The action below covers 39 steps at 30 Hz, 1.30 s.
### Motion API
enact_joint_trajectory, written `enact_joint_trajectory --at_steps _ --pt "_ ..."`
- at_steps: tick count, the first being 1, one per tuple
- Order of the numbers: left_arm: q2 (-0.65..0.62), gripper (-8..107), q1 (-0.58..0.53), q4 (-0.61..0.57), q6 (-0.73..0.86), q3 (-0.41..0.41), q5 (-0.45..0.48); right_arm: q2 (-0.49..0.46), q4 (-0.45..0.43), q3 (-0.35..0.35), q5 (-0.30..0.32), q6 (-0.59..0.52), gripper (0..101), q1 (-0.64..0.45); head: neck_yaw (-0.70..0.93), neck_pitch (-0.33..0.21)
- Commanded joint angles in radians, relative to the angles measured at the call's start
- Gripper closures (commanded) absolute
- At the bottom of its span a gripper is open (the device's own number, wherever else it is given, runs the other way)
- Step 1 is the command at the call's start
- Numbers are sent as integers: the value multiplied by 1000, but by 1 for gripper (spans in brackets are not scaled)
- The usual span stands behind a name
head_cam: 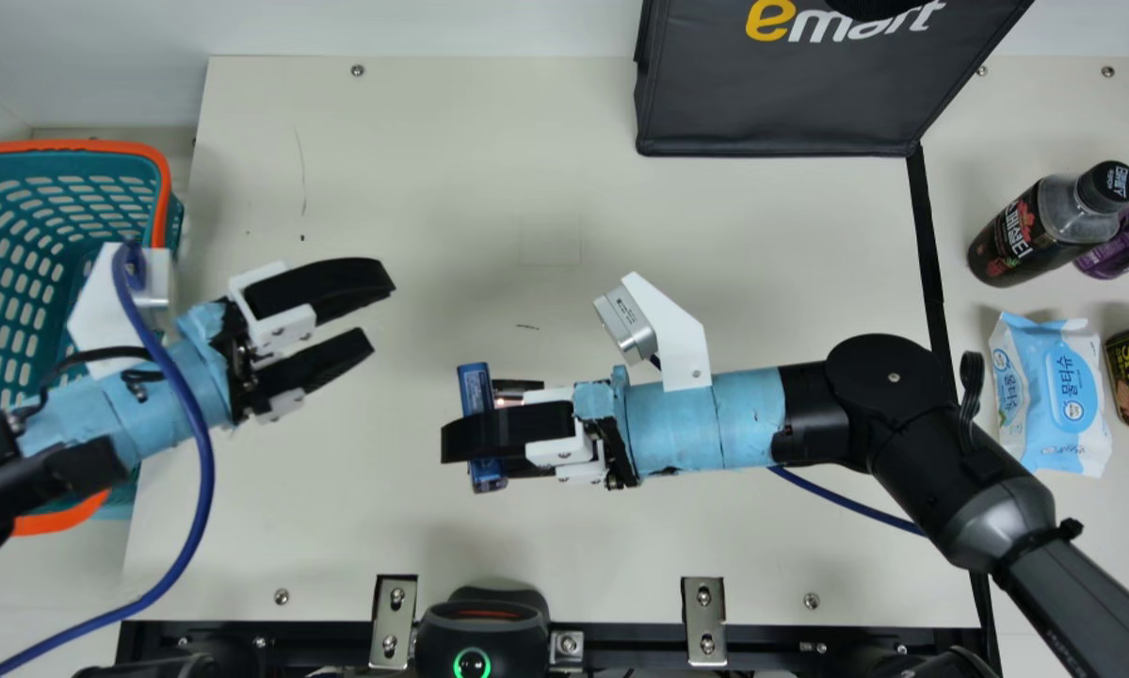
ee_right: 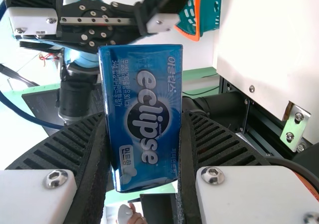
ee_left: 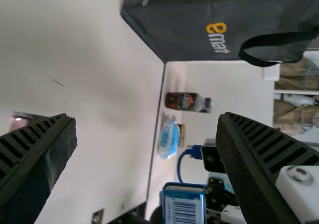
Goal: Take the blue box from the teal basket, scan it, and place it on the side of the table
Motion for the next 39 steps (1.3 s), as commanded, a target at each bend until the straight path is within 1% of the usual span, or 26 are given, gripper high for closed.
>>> enact_joint_trajectory --at_steps 1,7,12,17,24,27,29,33,34,37,39 --pt "-9 9 25 157 -34 -38 4 0 0 0 0 0 101 0 0 -29" --pt "-48 9 53 460 -120 -163 50 0 0 0 0 0 101 0 0 -29" --pt "-87 9 19 687 -188 -265 94 0 0 0 0 0 101 0 0 -29" --pt "-117 9 -35 877 -263 -351 132 0 0 0 0 0 101 0 0 -29" --pt "-139 9 -128 1105 -361 -440 183 0 0 0 0 0 101 0 0 -29" --pt "-146 9 -171 1203 -397 -465 206 0 0 0 0 0 101 0 0 -29" --pt "-147 9 -205 1272 -424 -468 208 0 0 0 0 0 101 0 0 -29" --pt "-151 9 -262 1376 -480 -460 208 0 0 0 0 0 101 0 0 -29" --pt "-150 9 -242 1291 -462 -462 209 0 0 0 0 0 101 0 0 -29" --pt "-150 9 -262 1356 -480 -460 209 -2 -3 -6 0 9 101 0 0 -29" --pt "-150 9 -260 1377 -480 -460 210 -2 -13 -10 -3 12 101 0 0 -29"
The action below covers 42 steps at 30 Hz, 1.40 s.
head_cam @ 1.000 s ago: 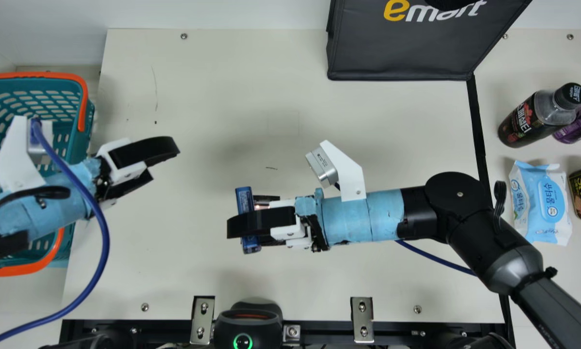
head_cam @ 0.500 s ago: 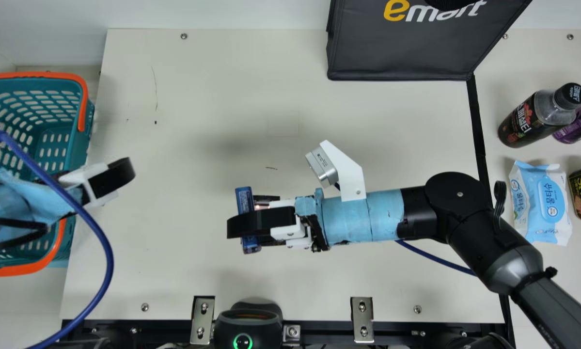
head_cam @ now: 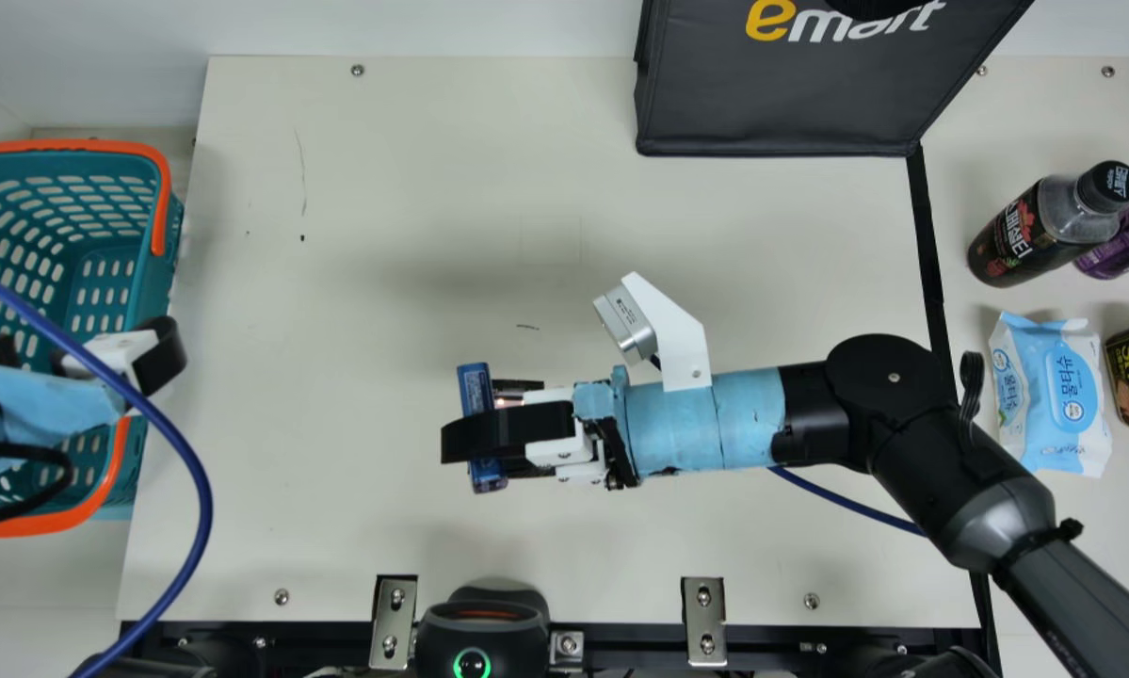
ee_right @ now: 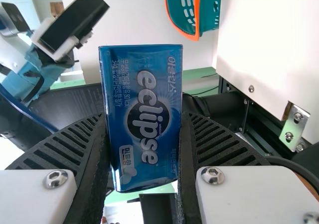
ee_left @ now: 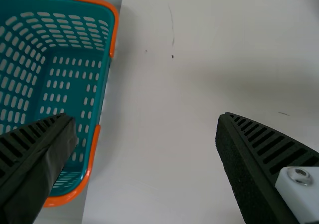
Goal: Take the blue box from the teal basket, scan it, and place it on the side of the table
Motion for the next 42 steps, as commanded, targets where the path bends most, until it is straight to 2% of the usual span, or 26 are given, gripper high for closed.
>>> enact_joint_trajectory --at_steps 1,7,11,18,24,33,42 --pt "0 9 0 0 0 0 0 0 -14 -8 -7 10 101 1 0 -29" --pt "0 9 0 0 0 0 2 -3 -105 -50 -47 48 101 15 0 -29" --pt "0 9 0 0 0 0 2 -8 -207 -93 -88 94 101 34 0 -29" --pt "0 9 0 0 0 0 2 -11 -426 -185 -159 204 101 88 0 -29" --pt "0 9 0 0 0 0 2 7 -655 -275 -199 325 101 155 0 -29" --pt "0 9 0 0 0 0 2 67 -996 -423 -185 505 101 267 0 -29" --pt "0 9 0 0 0 0 2 139 -1266 -546 -129 615 101 366 0 -29"
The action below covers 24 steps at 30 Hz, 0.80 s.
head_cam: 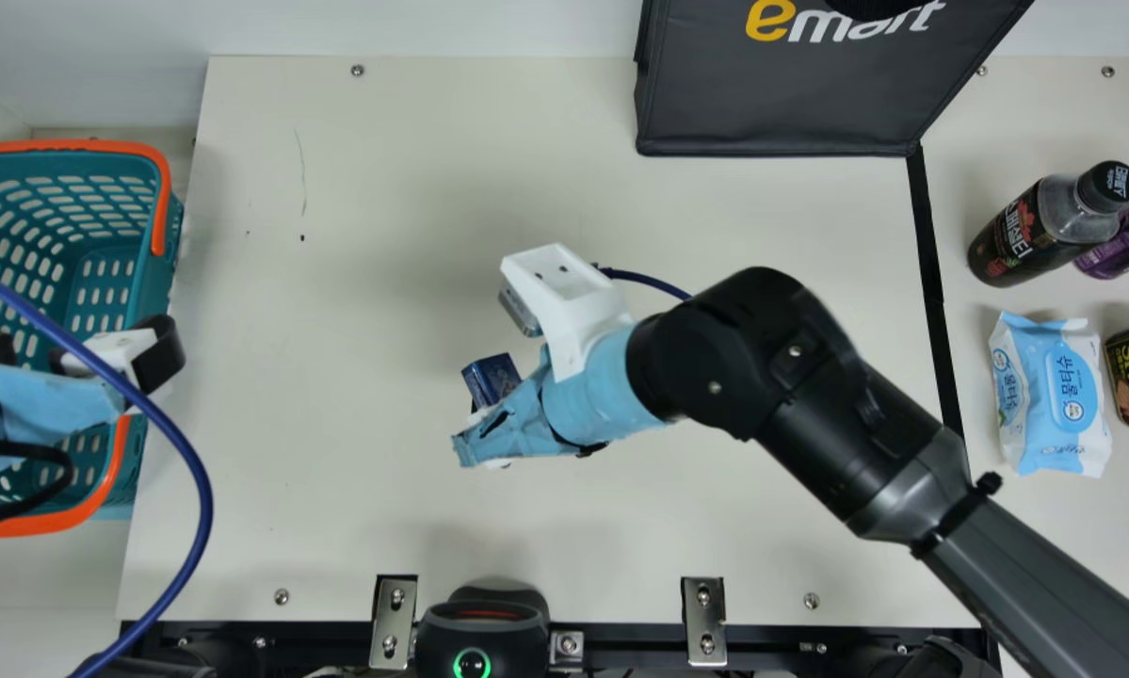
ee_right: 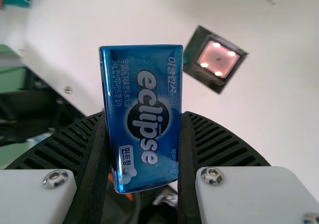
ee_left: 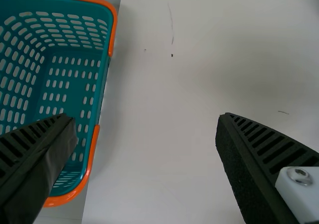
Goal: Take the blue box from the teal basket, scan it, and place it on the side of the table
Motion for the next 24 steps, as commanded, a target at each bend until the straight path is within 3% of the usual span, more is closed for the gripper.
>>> enact_joint_trajectory --at_steps 1,12,24 --pt "0 9 0 0 0 0 0 13 -110 -24 5 16 101 19 0 -29" --pt "0 9 0 0 0 0 0 74 -241 -78 17 35 101 75 0 -29" --pt "0 9 0 0 0 0 0 149 -255 -94 -29 -31 101 103 0 -29"
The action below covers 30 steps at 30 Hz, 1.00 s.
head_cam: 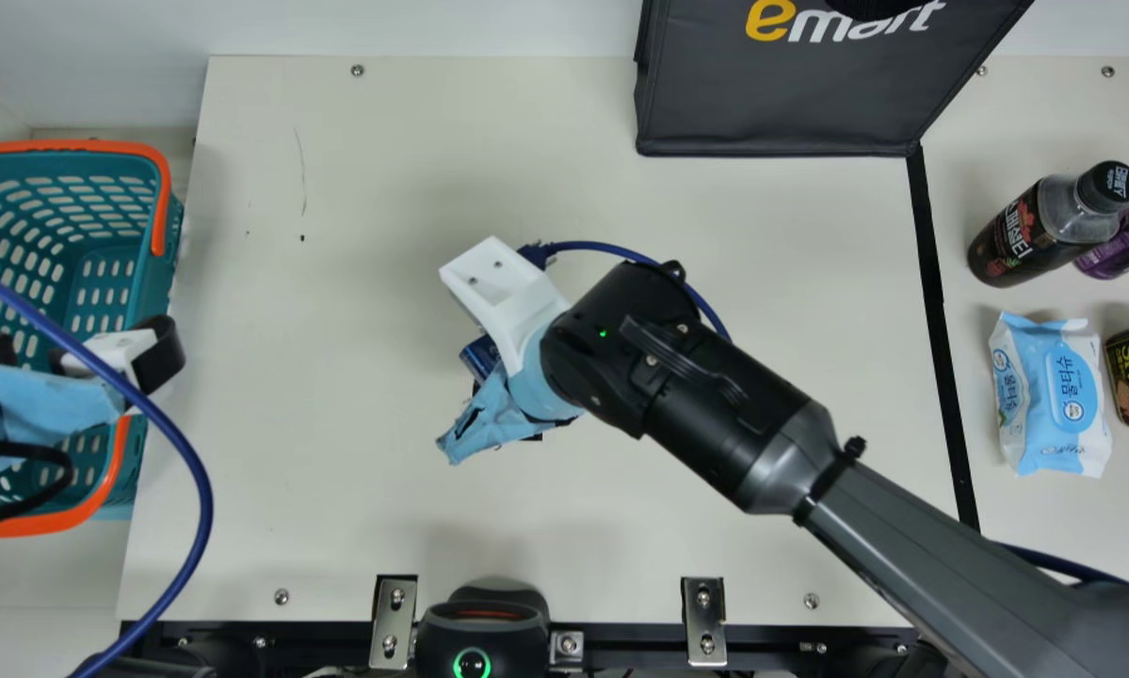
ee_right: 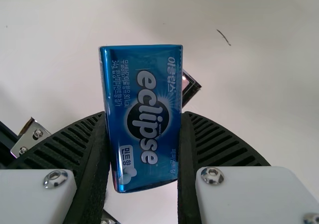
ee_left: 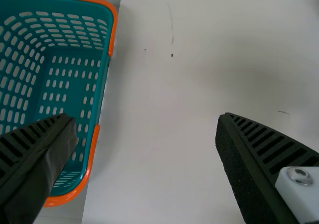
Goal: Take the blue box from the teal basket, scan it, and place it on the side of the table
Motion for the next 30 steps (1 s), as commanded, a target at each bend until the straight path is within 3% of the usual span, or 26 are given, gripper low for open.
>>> enact_joint_trajectory --at_steps 1,12,30 --pt "0 9 0 0 0 0 0 13 3 -2 -11 -19 101 2 0 -29" --pt "0 9 0 0 0 0 0 96 12 -13 -32 -87 101 13 0 -29" --pt "0 9 0 0 0 0 0 206 -50 10 -82 -30 101 55 0 -29"
